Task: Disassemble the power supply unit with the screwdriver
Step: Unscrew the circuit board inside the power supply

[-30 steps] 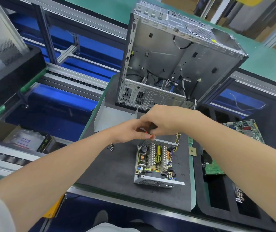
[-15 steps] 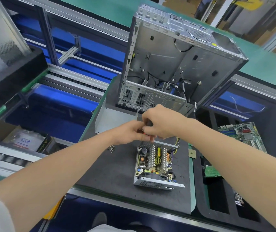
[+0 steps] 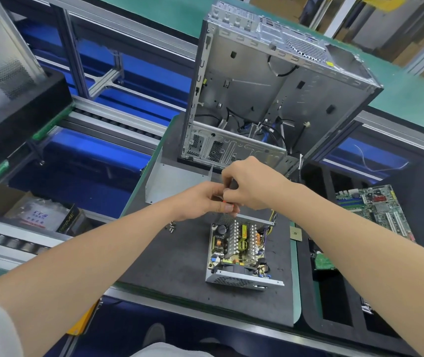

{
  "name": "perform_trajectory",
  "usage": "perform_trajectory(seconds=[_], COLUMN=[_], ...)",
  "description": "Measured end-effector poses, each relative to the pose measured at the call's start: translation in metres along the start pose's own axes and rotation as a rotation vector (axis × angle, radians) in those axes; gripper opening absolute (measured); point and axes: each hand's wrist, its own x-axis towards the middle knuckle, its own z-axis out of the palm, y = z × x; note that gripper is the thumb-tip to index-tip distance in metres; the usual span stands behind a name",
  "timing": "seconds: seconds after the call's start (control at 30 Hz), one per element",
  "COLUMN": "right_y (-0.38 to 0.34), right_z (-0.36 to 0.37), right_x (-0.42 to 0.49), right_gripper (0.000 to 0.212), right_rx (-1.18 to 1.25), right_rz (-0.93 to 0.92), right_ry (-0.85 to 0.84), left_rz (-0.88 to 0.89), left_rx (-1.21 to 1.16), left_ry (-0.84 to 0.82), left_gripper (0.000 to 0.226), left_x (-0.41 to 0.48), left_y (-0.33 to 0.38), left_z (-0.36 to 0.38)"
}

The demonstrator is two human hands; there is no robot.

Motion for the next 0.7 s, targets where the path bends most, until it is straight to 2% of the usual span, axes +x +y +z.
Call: perform_trajectory(seconds=[0.7], right_y=[0.0070], right_z=[0.0033], right_x=[-0.0001], right_gripper=[0.005], right_rx=[0.033], right_rz=[-0.054], right_ry=[-0.035], left_rz=[-0.001], left_rx=[0.041], left_ry=[0.023], left_gripper=[0.012], left_x=[0.0020], left_y=[-0.0036], left_z=[-0.0001])
